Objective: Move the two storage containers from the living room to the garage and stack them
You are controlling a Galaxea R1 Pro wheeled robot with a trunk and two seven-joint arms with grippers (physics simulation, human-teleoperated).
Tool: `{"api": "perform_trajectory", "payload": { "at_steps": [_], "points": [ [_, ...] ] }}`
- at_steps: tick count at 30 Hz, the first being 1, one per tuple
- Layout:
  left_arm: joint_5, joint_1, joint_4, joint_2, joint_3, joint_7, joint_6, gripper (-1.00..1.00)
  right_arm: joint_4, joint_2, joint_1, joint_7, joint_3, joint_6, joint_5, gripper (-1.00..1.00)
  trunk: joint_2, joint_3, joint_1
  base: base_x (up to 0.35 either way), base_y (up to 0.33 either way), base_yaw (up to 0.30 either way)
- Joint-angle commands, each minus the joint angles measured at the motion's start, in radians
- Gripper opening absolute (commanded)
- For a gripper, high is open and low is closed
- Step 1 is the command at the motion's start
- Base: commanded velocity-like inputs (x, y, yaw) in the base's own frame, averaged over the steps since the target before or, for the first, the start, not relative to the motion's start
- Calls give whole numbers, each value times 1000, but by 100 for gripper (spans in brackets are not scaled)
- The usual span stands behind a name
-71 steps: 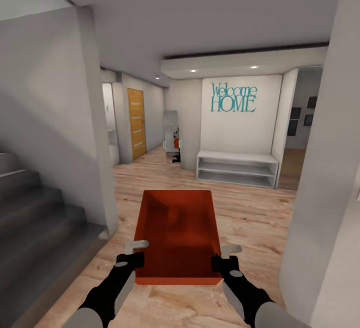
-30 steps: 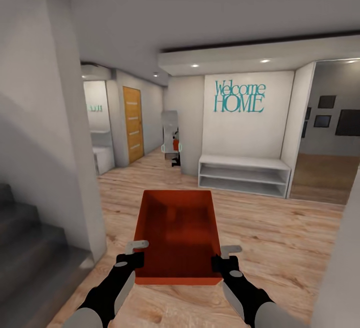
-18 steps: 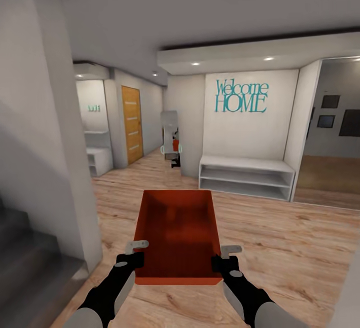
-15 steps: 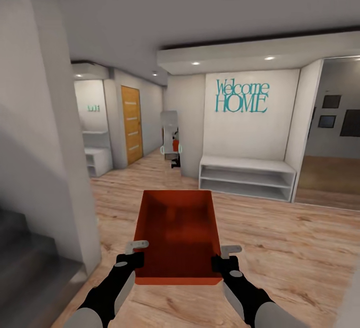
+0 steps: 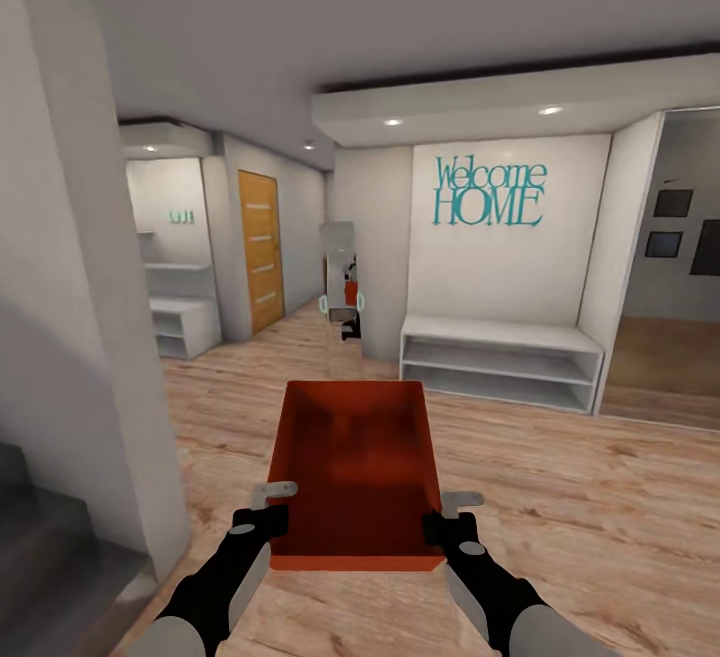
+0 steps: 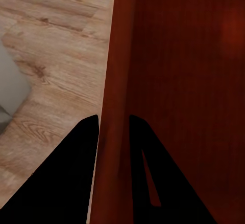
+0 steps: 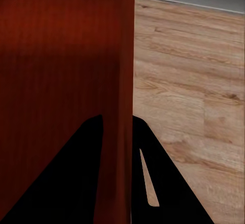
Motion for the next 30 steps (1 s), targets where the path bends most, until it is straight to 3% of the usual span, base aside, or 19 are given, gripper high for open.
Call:
{"api": "perform_trajectory", "payload": {
  "at_steps": [1,9,19,30],
  "points": [
    [-1,0,-1,43,43,45,8,-100,-8,0,-2,3,-7,-2,-2,-100,-1,-2,1,326,0,0],
    [-1,0,-1,43,43,45,10,-100,-8,-1,-2,3,-8,-2,-2,-100,-1,-2,1,326,0,11],
    [-1,0,-1,43,43,45,10,-100,-8,-2,-2,1,-9,-2,-2,-100,-1,-2,1,326,0,190],
    [-1,0,-1,43,43,45,10,-100,-8,-2,-2,1,-9,-2,-3,-100,-1,-2,1,326,0,8]
  ]
}}
